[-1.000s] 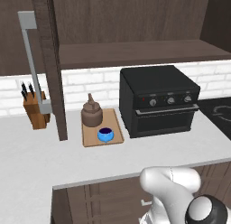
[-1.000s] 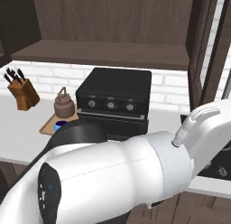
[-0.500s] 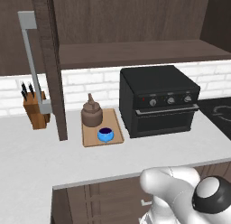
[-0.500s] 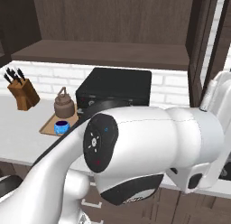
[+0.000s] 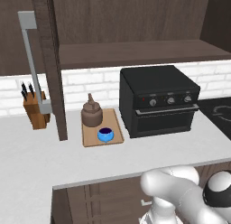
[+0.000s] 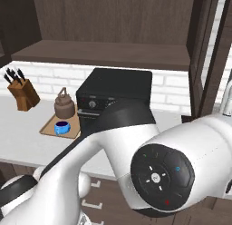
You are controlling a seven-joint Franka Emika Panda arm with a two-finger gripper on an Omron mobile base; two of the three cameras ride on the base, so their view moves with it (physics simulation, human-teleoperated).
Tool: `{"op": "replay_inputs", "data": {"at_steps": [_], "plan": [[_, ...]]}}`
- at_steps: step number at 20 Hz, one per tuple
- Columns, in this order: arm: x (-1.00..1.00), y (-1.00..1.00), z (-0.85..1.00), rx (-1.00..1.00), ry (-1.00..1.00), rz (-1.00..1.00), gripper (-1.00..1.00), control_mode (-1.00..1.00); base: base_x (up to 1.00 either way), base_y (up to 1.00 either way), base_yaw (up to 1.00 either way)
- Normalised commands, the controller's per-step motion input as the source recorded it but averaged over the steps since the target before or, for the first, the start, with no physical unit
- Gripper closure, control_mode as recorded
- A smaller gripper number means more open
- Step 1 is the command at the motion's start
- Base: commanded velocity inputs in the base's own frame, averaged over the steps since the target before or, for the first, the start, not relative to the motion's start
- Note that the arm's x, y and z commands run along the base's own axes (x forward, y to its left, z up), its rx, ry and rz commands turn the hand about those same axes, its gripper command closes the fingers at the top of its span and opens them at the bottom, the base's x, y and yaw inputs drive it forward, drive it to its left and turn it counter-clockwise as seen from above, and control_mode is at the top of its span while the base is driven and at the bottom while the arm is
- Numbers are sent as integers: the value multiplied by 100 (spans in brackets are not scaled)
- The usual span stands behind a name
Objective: Pick the kettle from the counter and place it on the tray. Then pick the mug from the cabinet and place it on the tray. Then close the cabinet doors.
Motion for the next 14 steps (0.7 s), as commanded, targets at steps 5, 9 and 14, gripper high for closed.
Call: {"op": "replay_inputs", "data": {"at_steps": [5, 9, 14], "plan": [[30, -8, -15, 2, 0, 25, -100, -100, 0, 0, 0], [25, -4, -14, 1, 0, 20, -100, -100, 0, 0, 0], [29, -1, -12, 6, 0, 12, -100, -100, 0, 0, 0]]}}
